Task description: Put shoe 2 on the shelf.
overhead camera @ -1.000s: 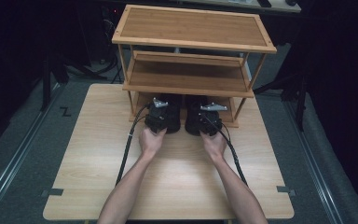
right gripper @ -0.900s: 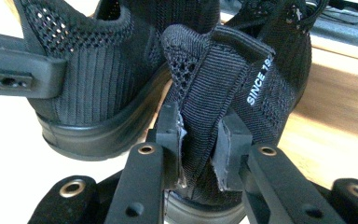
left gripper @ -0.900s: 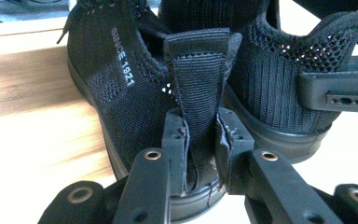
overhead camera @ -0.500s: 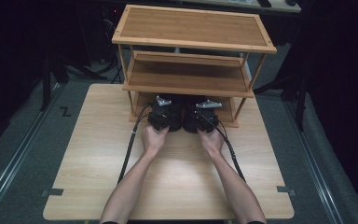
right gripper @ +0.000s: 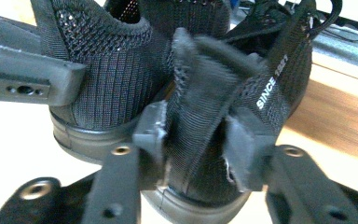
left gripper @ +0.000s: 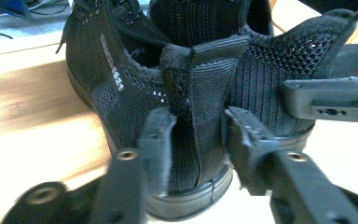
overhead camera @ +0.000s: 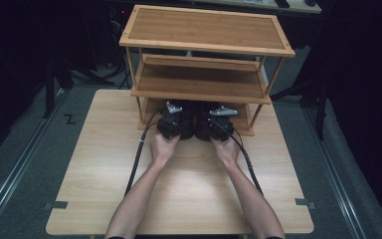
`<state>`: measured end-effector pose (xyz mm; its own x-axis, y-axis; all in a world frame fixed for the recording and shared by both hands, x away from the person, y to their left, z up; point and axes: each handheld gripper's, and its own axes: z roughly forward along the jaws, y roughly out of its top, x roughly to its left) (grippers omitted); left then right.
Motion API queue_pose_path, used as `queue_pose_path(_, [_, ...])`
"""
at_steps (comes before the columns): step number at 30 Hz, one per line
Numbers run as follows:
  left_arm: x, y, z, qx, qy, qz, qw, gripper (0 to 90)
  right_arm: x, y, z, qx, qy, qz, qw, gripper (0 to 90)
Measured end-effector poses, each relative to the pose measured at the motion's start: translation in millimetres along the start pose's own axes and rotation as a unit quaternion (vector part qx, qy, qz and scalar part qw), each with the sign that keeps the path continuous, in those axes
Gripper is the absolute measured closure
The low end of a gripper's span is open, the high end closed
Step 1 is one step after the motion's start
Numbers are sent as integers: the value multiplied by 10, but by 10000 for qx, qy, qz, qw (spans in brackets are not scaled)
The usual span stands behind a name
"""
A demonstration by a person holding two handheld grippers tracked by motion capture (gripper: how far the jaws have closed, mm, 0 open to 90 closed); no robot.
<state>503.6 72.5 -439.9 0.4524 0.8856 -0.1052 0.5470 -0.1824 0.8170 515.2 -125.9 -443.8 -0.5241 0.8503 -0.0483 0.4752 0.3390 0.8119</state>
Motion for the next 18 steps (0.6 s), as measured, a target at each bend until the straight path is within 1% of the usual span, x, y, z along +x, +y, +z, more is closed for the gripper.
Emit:
queue_pose_path(1, [-1, -3, -13, -3, -7, 15, 10000, 547, -13, -8, -25, -31, 12, 10, 10000, 536])
queue_pose_path(2, [-4, -10, -39, -27, -5, 67, 10000, 528, -23, -15, -42, -37, 23, 18, 10000, 520])
queue_pose_path(5, [-5, -36, -110, -82, 10, 131, 9999, 474, -86, -54, -131, -91, 118, 140, 9998, 490])
queue_pose_path(9, [24, -69, -198, -177, 11, 159, 9997, 446, -179, -106, -255, -193, 212, 265, 9992, 486])
queue_pose_path(12, [35, -96, -278, -153, -40, 183, 9997, 427, -244, -157, -358, -237, 241, 346, 9988, 486])
queue_pose_path(14, [44, -128, -343, -244, -56, 197, 9995, 427, -287, -211, -430, -258, 268, 424, 9984, 486])
queue_pose_path(18, [71, -208, -450, -339, -77, 193, 9992, 421, -348, -312, -543, -316, 275, 444, 9981, 488])
